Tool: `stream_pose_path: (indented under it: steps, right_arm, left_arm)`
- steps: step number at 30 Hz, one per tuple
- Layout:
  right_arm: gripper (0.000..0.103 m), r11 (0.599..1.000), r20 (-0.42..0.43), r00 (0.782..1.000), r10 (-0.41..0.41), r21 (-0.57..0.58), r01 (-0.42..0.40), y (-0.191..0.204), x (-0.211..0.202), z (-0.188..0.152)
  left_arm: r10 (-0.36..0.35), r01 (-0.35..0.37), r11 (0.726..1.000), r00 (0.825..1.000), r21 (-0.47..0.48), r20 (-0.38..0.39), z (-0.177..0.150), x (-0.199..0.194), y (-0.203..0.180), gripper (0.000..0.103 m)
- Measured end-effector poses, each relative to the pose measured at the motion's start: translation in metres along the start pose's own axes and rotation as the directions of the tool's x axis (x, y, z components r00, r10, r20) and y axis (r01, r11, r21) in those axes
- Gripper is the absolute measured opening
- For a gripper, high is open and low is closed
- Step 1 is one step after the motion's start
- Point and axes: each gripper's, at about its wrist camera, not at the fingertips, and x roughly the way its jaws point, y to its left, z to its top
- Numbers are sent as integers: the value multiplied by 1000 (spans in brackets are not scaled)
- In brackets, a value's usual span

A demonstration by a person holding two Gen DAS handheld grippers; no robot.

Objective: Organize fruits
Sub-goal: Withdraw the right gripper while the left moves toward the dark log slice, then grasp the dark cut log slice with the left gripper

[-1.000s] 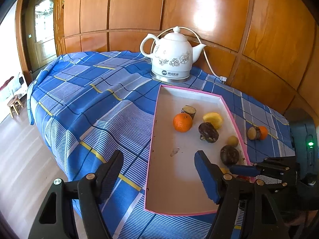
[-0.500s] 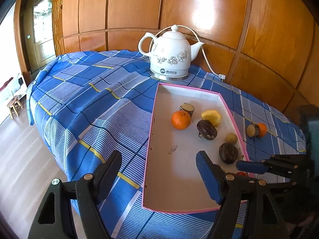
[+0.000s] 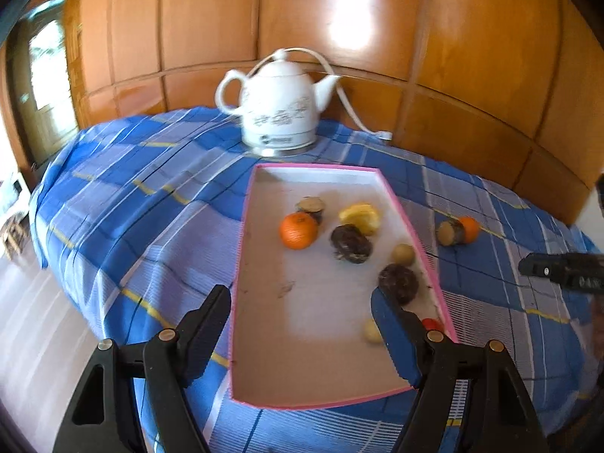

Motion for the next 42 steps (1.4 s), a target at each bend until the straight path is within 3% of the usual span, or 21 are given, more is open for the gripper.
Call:
stream_pose_path:
  steps: [6, 10, 14, 19, 24, 29, 32, 38, 40, 42]
  right_arm:
    - [34, 989, -38, 996, -80, 121, 84, -65, 8, -14]
    - [34, 970, -48, 993, -110, 213, 118, -92, 9, -16]
    - [34, 957, -34, 996, -81, 276, 88, -102, 4, -14]
    - [34, 958, -29, 996, -79, 276, 84, -95, 2, -11]
    - [34, 956, -1, 997, -77, 285, 74, -94, -5, -8]
    - [34, 957, 26, 997, -66, 286, 56, -94, -12, -4]
    - [34, 954, 11, 997, -72, 293, 66, -95, -10, -4]
    - [34, 952, 16, 998, -62, 300, 54, -96, -11, -3]
    - [34, 953, 21, 998, -60, 299, 51, -95, -12, -3]
    - [34, 952, 22, 998, -67, 302, 57, -96, -12, -3]
  left_arm:
    - [-68, 69, 991, 998, 114, -12, 17, 6, -34, 77]
    - [-99, 105, 970, 994, 220, -41, 30, 17, -65, 77]
    - [-133, 159, 934, 986, 320, -101, 44, 38, -98, 77]
    - [-182, 243, 909, 962, 337, -203, 58, 71, -129, 75]
    - [-172, 264, 864, 955, 429, -240, 68, 98, -162, 69]
    - [-154, 291, 791, 946, 539, -286, 67, 125, -199, 69]
    - [-129, 284, 767, 946, 575, -296, 66, 142, -211, 69]
    - [-116, 300, 766, 934, 568, -337, 66, 168, -219, 67]
    - [-107, 307, 768, 927, 562, -360, 63, 177, -221, 48]
    - [-104, 297, 783, 929, 546, -355, 63, 178, -220, 45]
